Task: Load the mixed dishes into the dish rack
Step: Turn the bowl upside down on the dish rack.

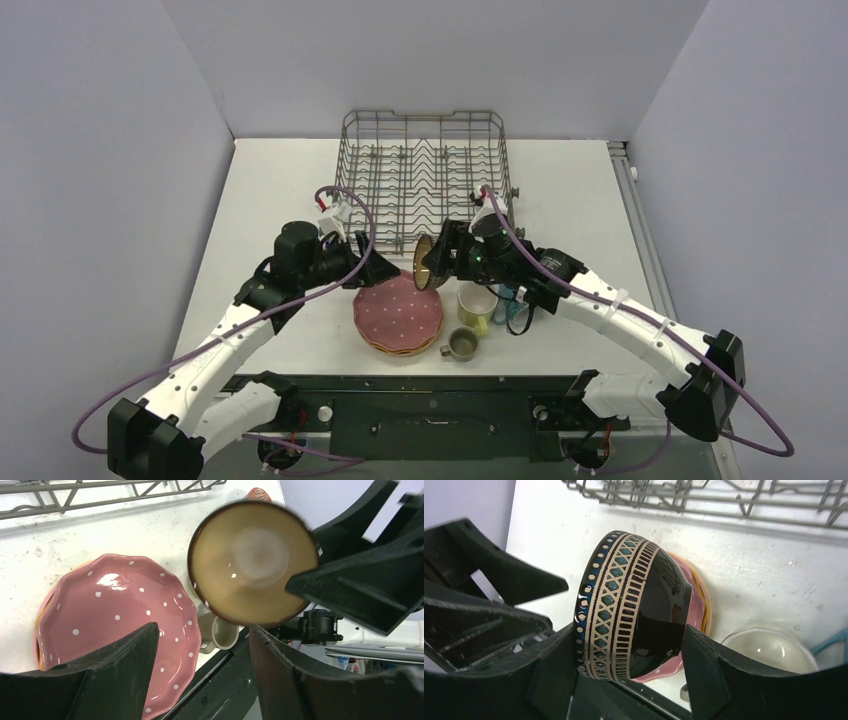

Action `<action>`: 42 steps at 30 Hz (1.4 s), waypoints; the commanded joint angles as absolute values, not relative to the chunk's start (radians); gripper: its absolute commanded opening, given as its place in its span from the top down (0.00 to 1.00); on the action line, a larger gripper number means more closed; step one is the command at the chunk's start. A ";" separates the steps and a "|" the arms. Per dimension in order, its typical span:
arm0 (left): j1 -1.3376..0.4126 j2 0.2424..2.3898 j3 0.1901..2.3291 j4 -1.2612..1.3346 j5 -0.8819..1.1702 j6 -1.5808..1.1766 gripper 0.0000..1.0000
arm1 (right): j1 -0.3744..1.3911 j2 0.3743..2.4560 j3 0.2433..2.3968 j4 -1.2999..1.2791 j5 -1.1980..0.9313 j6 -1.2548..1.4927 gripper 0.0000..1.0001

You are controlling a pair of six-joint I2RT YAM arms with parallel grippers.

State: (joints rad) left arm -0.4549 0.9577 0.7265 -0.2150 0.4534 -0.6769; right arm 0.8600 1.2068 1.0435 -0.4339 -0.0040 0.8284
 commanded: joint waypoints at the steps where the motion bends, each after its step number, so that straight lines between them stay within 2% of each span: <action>1: -0.446 0.935 0.787 -0.270 0.424 -0.623 0.37 | 0.808 1.225 1.166 -0.397 0.017 0.773 1.00; 15: -0.446 0.885 0.837 -0.448 0.376 -0.498 0.36 | 0.586 1.484 1.491 -0.519 0.113 0.572 1.00; 35: -0.440 0.837 0.779 -0.473 0.385 -0.448 0.36 | 0.500 2.116 2.085 -0.720 0.424 0.274 1.00; 42: -0.440 0.836 0.774 -0.473 0.388 -0.449 0.36 | 0.500 2.241 2.213 -0.732 0.573 0.152 1.00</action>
